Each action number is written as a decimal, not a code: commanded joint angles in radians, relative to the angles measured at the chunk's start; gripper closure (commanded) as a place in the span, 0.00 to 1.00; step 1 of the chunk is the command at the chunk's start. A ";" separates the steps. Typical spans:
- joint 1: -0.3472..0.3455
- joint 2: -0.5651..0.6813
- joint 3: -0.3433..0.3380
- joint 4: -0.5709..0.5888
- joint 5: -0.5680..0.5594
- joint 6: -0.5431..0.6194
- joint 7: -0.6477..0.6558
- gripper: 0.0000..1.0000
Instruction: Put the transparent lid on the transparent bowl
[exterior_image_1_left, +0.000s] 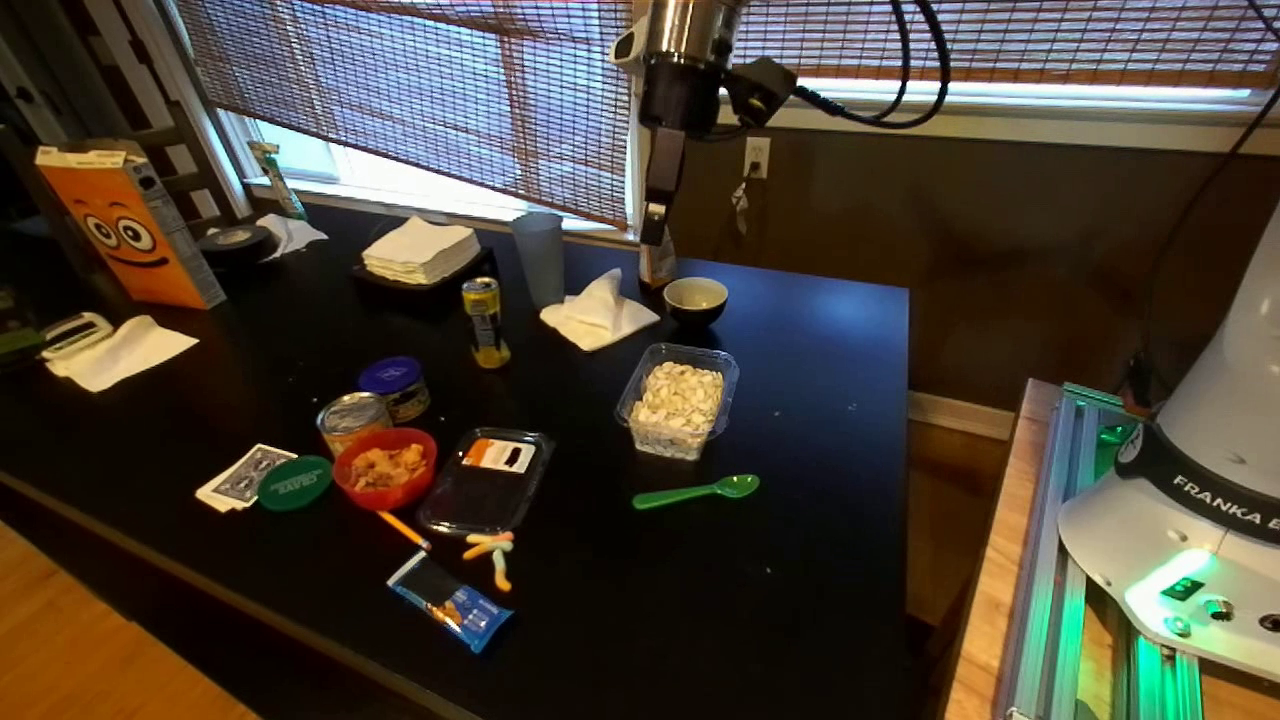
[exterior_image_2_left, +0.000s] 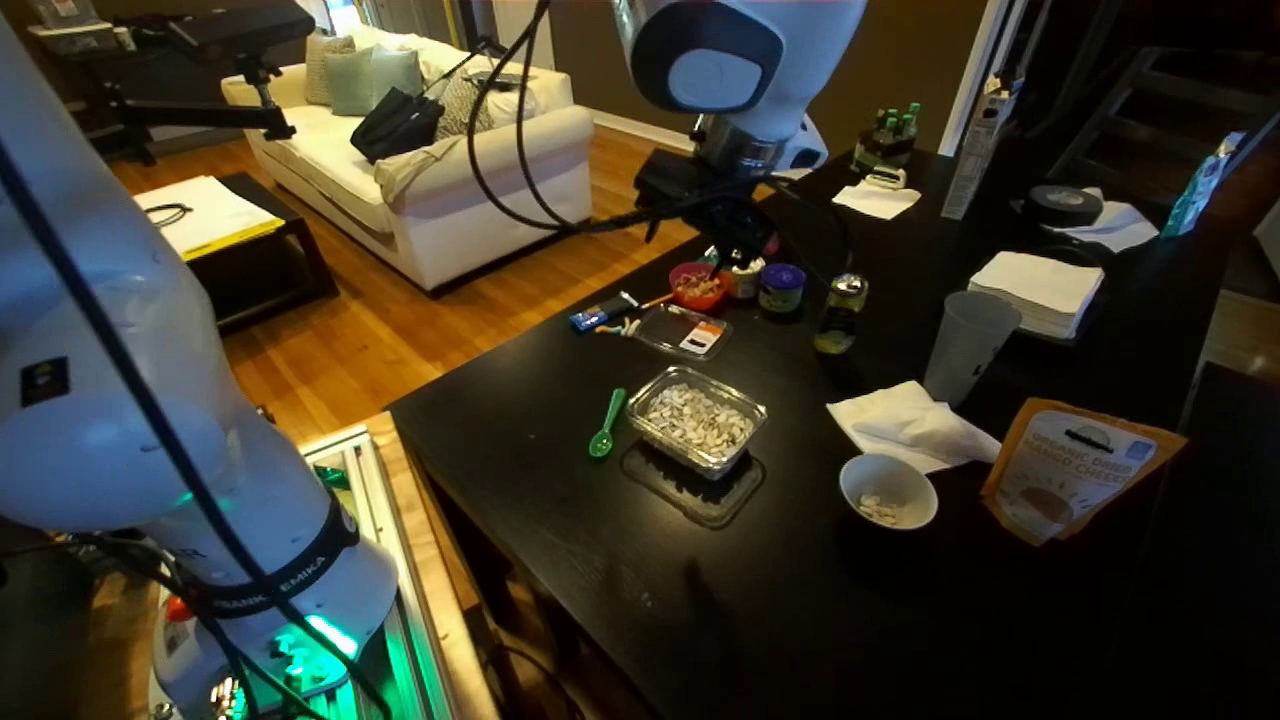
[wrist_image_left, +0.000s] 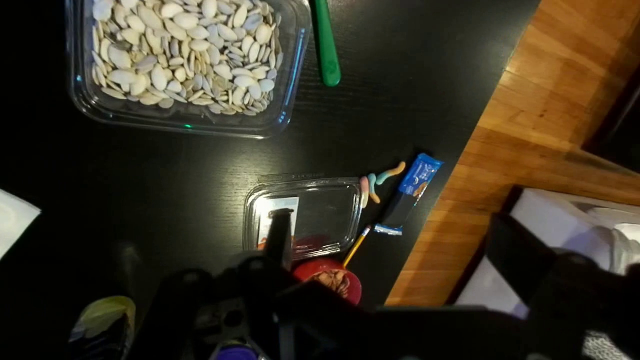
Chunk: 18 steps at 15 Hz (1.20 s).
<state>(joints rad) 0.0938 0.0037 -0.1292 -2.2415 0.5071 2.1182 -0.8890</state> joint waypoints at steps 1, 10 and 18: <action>-0.050 0.028 0.045 0.017 0.011 -0.002 -0.025 0.00; -0.097 0.196 0.098 0.111 0.197 -0.055 -0.124 0.00; -0.122 0.464 0.180 0.254 0.258 0.011 -0.052 0.00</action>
<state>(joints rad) -0.0078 0.3697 0.0189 -2.0693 0.7406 2.1073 -0.9819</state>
